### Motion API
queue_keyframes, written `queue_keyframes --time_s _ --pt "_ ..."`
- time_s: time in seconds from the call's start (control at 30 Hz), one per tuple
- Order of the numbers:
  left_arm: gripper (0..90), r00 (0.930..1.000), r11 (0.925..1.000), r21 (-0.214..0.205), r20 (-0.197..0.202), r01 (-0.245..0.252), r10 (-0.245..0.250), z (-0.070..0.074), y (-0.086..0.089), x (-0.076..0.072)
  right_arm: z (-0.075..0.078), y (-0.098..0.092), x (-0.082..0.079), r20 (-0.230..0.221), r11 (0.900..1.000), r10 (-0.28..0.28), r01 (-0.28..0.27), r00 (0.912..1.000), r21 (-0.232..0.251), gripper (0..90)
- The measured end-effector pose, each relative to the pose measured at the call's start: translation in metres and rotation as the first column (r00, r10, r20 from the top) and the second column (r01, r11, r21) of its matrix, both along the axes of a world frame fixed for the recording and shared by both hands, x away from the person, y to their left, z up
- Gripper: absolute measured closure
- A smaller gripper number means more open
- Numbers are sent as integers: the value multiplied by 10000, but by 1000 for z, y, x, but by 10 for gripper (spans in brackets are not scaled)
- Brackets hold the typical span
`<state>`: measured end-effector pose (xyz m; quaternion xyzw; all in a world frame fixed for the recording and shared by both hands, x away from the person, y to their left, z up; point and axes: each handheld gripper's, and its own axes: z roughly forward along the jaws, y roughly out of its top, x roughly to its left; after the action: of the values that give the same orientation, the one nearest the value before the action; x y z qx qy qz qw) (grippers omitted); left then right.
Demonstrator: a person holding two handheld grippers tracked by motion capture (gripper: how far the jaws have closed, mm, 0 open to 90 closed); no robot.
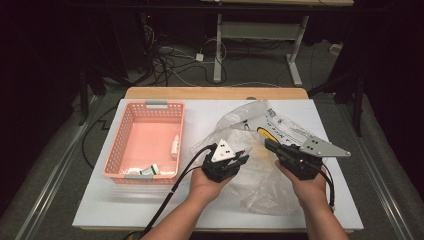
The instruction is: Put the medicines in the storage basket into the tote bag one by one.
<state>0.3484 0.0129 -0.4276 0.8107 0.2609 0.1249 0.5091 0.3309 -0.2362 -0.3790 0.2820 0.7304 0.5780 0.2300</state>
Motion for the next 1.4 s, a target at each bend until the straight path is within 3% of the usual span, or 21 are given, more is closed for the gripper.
queue_keyframes --time_s 0.33,1.03,1.2,1.4 --pt "762 9994 9994 110 -81 -337 338 -12 -13 16 1 0 0 78 10000 22 -22 10000 45 900" --pt "755 9983 9977 424 -249 -524 535 -25 -39 37 2 -2 2 128 9999 -98 96 9999 120 900" --pt "622 9978 9977 462 -430 -488 508 -24 -39 36 1 -3 3 47 9999 -120 119 9999 116 900" --pt "536 9978 9988 417 -610 -244 269 -21 -35 24 0 -3 4 81 9998 -126 125 9999 132 900"
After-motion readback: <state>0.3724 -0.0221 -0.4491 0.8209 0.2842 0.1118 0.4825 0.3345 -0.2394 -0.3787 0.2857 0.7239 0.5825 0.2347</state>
